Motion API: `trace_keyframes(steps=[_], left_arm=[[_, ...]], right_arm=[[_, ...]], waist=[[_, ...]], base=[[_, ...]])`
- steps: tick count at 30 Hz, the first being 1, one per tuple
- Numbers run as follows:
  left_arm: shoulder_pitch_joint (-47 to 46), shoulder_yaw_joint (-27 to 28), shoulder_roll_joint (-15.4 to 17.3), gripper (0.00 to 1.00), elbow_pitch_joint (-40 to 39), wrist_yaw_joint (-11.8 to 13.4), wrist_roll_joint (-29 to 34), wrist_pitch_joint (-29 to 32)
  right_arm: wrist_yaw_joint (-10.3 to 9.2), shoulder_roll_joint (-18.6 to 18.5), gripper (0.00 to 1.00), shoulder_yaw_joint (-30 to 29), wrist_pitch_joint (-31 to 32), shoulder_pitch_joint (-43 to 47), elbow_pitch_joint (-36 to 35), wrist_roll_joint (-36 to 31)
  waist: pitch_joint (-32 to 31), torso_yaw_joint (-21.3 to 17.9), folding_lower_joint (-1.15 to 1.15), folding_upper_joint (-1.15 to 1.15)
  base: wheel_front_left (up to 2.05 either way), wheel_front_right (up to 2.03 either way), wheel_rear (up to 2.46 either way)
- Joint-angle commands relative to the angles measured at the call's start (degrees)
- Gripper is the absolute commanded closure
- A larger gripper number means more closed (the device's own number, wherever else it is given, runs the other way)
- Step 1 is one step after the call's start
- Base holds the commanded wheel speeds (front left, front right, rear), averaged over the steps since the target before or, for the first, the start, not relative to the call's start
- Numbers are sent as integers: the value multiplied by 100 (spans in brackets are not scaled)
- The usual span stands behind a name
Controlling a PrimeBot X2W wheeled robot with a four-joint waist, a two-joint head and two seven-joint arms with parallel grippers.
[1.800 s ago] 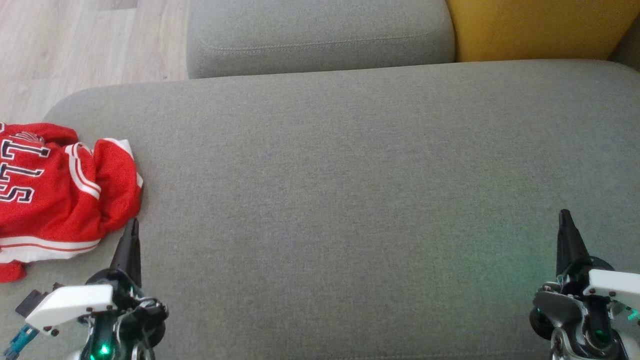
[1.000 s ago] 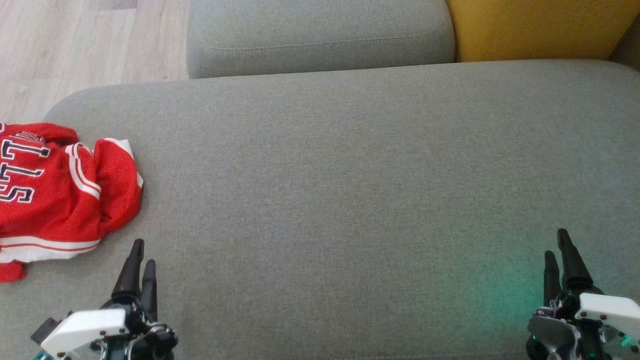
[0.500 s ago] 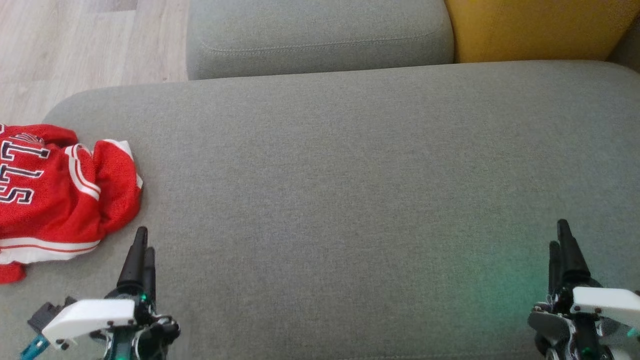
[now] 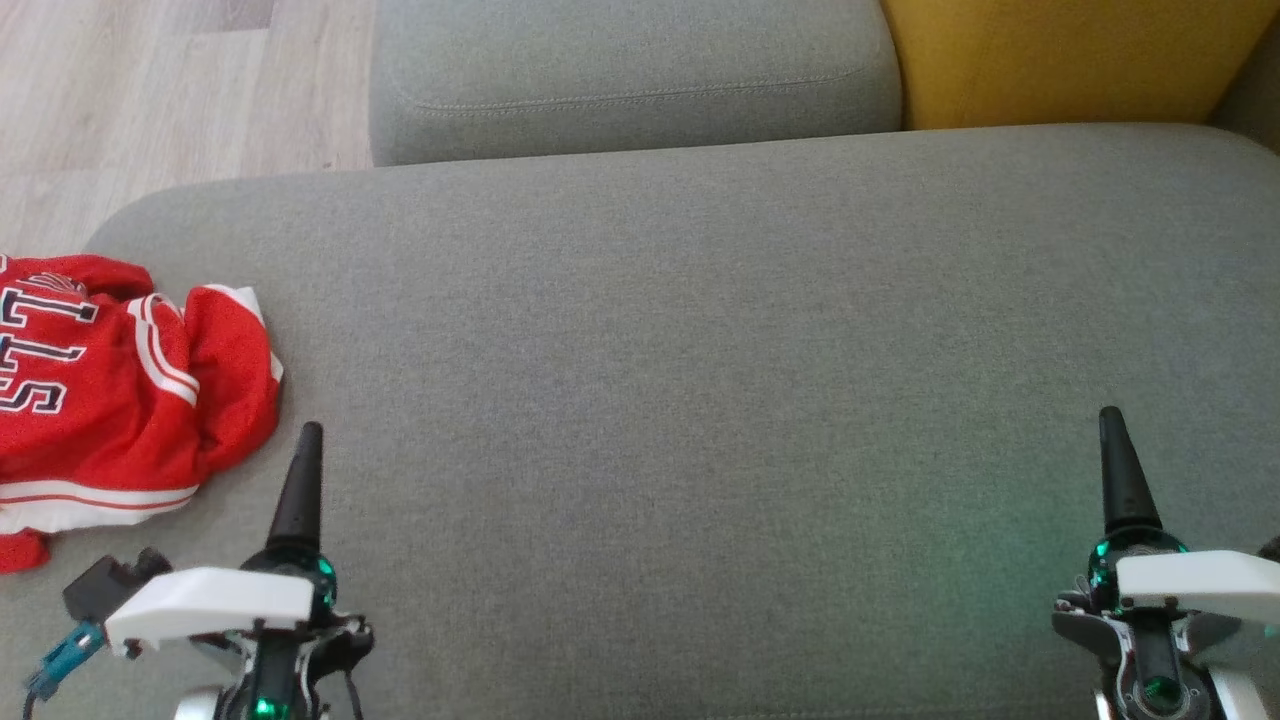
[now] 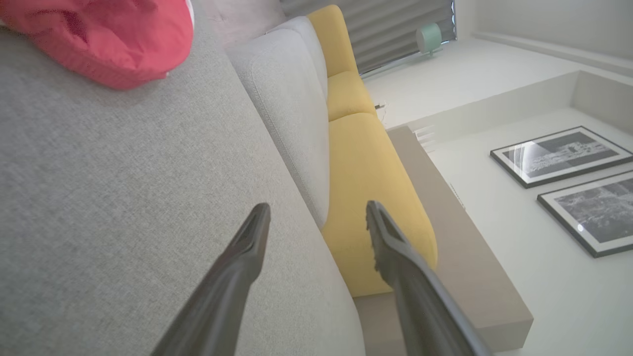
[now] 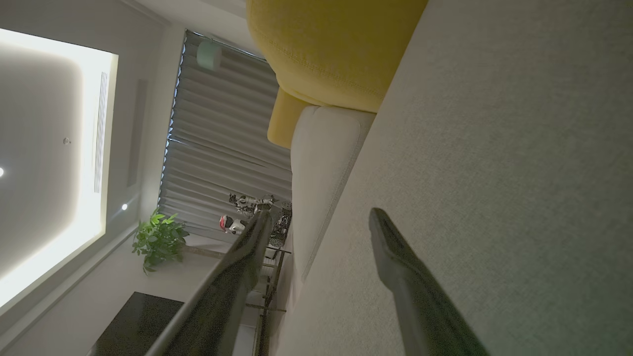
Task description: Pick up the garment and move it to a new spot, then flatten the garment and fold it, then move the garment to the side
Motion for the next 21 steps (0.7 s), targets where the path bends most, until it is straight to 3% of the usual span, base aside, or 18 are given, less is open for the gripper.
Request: trace_keyframes(steps=[1,21], left_arm=[[-308,-28,69,0,-261,15,263,-67],[-281,-331,183,0,-480,129,2154,-385]], right_arm=[[-1,-132,0,65,-78,-211,-282,-255],[-2,-292,0,327,-188,-157,-380,-2175]], waist=[[-7,-4,0,0],[-29,-46,0,0]], base=[[0,0,0],[0,0,0]])
